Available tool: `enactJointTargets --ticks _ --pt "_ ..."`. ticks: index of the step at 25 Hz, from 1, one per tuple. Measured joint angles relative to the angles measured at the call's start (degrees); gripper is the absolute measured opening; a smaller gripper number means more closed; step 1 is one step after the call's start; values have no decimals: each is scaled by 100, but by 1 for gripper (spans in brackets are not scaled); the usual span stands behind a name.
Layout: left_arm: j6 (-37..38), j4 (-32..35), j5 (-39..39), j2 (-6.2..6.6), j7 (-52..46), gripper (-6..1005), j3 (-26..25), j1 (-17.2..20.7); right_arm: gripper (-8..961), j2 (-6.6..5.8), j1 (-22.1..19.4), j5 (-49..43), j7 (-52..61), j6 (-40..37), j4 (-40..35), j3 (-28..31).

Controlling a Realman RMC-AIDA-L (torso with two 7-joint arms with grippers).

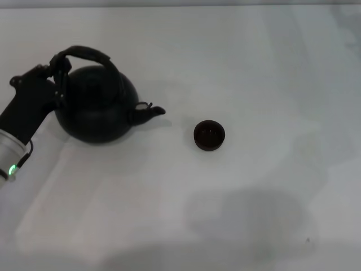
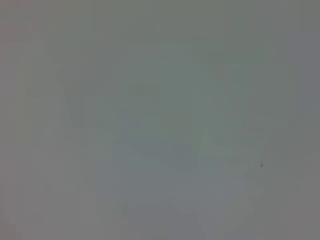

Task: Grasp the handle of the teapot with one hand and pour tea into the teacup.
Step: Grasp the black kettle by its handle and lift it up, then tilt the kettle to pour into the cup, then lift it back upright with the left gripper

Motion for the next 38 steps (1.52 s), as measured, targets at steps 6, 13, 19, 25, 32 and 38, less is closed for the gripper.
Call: enactJointTargets --ticks 6,13,19,25,32,38 --pt "186 -22 -14 22 33 112 -18 -279 860 11 -2 0 0 5 1 -4" --pt "243 -35 50 21 784 111 19 -574 861 17 -3 0 8 6 1 -9" --pt "233 175 333 4 2002 111 26 -707 861 20 -24 0 27 7 9 -10" --pt "198 185 575 -7 2354 109 26 -792 861 27 -31 0 37 11 37 -10" --pt "181 210 823 -20 2743 107 26 -827 861 29 -51 0 44 33 62 -10" --pt "8 427 892 -27 3471 106 26 -826 861 29 -86 15 45 77 71 0"
